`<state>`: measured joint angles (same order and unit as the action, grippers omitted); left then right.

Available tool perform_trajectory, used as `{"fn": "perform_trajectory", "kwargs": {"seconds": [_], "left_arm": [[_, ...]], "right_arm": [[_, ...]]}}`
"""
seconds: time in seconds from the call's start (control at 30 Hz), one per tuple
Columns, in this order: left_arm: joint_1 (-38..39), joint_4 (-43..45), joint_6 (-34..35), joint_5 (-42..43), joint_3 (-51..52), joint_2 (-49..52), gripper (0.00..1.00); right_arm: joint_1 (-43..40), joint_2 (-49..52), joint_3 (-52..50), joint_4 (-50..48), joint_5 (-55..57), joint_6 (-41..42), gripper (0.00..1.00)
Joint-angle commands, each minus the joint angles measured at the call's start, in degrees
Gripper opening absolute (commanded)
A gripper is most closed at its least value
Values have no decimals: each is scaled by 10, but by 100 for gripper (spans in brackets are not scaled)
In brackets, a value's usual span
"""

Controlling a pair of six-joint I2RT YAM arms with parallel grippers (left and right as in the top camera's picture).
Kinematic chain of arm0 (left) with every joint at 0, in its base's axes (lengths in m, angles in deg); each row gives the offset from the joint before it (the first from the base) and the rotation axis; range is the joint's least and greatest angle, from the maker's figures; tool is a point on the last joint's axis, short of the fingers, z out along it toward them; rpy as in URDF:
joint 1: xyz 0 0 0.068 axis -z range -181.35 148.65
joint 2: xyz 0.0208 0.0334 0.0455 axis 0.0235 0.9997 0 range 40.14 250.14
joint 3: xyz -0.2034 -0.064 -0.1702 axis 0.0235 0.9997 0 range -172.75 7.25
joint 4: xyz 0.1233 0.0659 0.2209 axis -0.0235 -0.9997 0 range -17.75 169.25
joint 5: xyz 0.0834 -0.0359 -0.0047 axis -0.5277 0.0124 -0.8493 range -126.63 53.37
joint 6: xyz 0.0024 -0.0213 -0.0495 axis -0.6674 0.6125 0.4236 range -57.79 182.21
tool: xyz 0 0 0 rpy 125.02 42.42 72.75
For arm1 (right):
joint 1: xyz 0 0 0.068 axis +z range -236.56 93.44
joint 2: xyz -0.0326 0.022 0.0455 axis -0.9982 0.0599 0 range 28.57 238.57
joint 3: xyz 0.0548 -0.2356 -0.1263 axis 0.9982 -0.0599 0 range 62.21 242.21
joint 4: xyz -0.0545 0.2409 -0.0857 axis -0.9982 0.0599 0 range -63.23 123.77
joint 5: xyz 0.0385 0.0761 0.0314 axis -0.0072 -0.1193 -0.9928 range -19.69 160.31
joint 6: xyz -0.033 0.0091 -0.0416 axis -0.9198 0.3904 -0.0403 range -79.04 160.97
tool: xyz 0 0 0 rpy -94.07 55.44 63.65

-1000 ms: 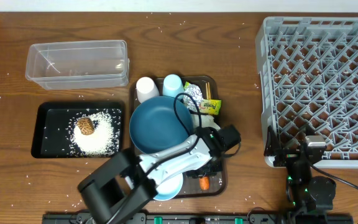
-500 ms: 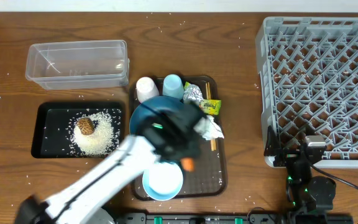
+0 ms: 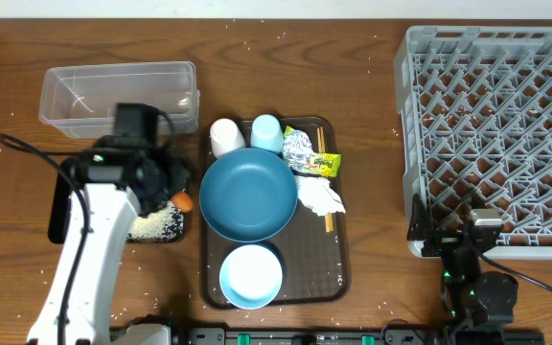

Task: Sort waste into correct bins and load items into the dishwasher rack
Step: 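Carry the carrot left and drop it onto the black tray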

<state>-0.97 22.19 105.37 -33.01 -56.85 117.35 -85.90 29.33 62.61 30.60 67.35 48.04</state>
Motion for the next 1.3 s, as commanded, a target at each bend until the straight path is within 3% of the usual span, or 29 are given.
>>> {"fn": "perform_trajectory", "kwargs": {"seconds": [0.0, 0.27, 0.4, 0.6, 0.7, 0.8, 1.0, 1.27], "left_arm": [[-46, 11, -24, -19, 5, 33, 19], [-101, 45, -24, -40, 5, 114, 19], [-125, 48, -25, -63, 5, 140, 28], [-157, 46, -44, -62, 5, 144, 29], [-162, 43, -57, -62, 5, 144, 57], [-162, 39, -61, -61, 5, 144, 71], [-162, 22, -66, -38, 4, 136, 72], [-153, 7, -91, 88, 4, 50, 67]], "right_arm": [[4, 2, -1, 2, 0, -3, 99], [4, 2, -1, 2, 0, -3, 99], [4, 2, -1, 2, 0, -3, 99], [4, 2, -1, 2, 0, -3, 99], [4, 2, -1, 2, 0, -3, 99], [4, 2, -1, 2, 0, -3, 99], [4, 2, -1, 2, 0, -3, 99], [4, 2, -1, 2, 0, -3, 99]]}}
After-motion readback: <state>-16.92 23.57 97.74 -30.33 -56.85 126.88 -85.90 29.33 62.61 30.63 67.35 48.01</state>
